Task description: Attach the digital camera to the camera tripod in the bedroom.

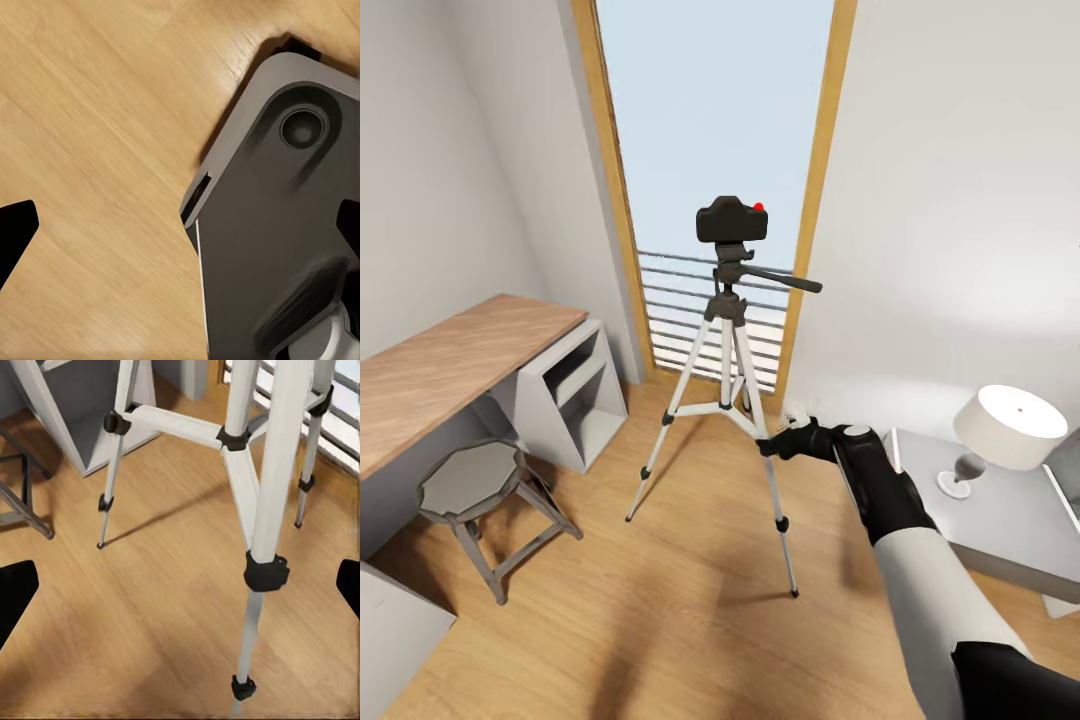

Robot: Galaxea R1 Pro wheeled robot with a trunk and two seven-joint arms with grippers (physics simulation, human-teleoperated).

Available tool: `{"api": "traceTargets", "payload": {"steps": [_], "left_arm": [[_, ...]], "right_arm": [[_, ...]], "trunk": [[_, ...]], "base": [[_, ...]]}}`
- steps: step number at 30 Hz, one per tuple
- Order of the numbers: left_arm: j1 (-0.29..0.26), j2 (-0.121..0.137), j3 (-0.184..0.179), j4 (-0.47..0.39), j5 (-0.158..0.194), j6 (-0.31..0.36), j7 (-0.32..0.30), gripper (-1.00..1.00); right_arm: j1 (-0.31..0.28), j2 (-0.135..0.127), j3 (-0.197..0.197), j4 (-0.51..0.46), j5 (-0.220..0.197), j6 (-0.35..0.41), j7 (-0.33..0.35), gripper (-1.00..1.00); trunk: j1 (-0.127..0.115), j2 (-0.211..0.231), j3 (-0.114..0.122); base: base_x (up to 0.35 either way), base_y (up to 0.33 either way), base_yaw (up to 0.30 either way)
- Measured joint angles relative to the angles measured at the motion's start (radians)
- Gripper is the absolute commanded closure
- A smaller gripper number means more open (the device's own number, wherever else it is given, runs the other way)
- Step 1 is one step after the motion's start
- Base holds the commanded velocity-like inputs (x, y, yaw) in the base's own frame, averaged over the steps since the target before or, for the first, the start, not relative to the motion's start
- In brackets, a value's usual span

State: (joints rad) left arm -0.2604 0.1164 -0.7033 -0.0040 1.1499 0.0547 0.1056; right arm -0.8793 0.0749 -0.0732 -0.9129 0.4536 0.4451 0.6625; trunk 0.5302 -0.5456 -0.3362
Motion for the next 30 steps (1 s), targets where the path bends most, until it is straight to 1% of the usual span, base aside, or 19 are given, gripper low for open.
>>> {"api": "traceTargets", "payload": {"steps": [4, 9, 11, 12, 16, 20, 25, 26, 30], "left_arm": [[0.0, 0.0, 0.0, 0.0, 0.001, 0.0, 0.0, -1.0], [0.0, 0.0, 0.0, -0.001, 0.002, 0.0, -0.001, -1.0], [0.0, 0.0, 0.0, -0.002, 0.002, 0.0, -0.001, -1.0], [0.0, 0.0, 0.0, -0.002, 0.002, 0.0, -0.001, -1.0], [0.0, 0.0, 0.0, -0.003, 0.003, -0.002, 0.0, -1.0], [0.0, 0.001, 0.001, -0.001, 0.004, -0.009, 0.0, -1.0], [0.0, 0.001, 0.001, 0.001, 0.004, -0.025, 0.0, -1.0], [0.0, 0.002, 0.001, 0.001, 0.004, -0.029, 0.0, -1.0], [0.0, 0.001, 0.001, 0.002, 0.002, -0.034, -0.001, -1.0]], "right_arm": [[0.055, -0.04, 0.0, 0.003, 0.0, 0.003, 0.0, -1.0], [0.163, -0.095, -0.001, 0.028, -0.002, 0.005, 0.001, -1.0], [0.212, -0.109, -0.002, 0.049, -0.003, 0.004, 0.0, -1.0], [0.257, -0.118, -0.002, 0.078, -0.003, 0.003, -0.001, -1.0], [0.345, -0.13, -0.005, 0.162, -0.004, 0.002, -0.015, -1.0], [0.407, -0.147, -0.026, 0.285, -0.004, -0.001, -0.048, -1.0], [0.443, -0.182, -0.064, 0.496, -0.008, -0.02, -0.095, -1.0], [0.449, -0.194, -0.081, 0.577, -0.007, -0.048, -0.109, -1.0], [0.456, -0.211, -0.104, 0.728, -0.01, -0.129, -0.143, -1.0]], "trunk": [[0.0, 0.0, 0.0], [0.0, 0.0, 0.0], [0.0, 0.0, 0.0], [0.0, 0.0, 0.0], [0.0, 0.0, 0.0], [0.0, 0.0, 0.0], [0.0, 0.0, 0.0], [0.0, 0.0, 0.0], [0.0, 0.0, 0.0]], "base": [[0.0, 0.0, 0.0], [0.0, 0.0, 0.0], [0.0, 0.0, 0.0], [0.0, 0.0, 0.0], [0.0, 0.0, 0.0], [0.0, 0.0, 0.0], [0.0, 0.0, 0.0], [0.0, 0.0, 0.0], [0.0, 0.0, 0.0]]}}
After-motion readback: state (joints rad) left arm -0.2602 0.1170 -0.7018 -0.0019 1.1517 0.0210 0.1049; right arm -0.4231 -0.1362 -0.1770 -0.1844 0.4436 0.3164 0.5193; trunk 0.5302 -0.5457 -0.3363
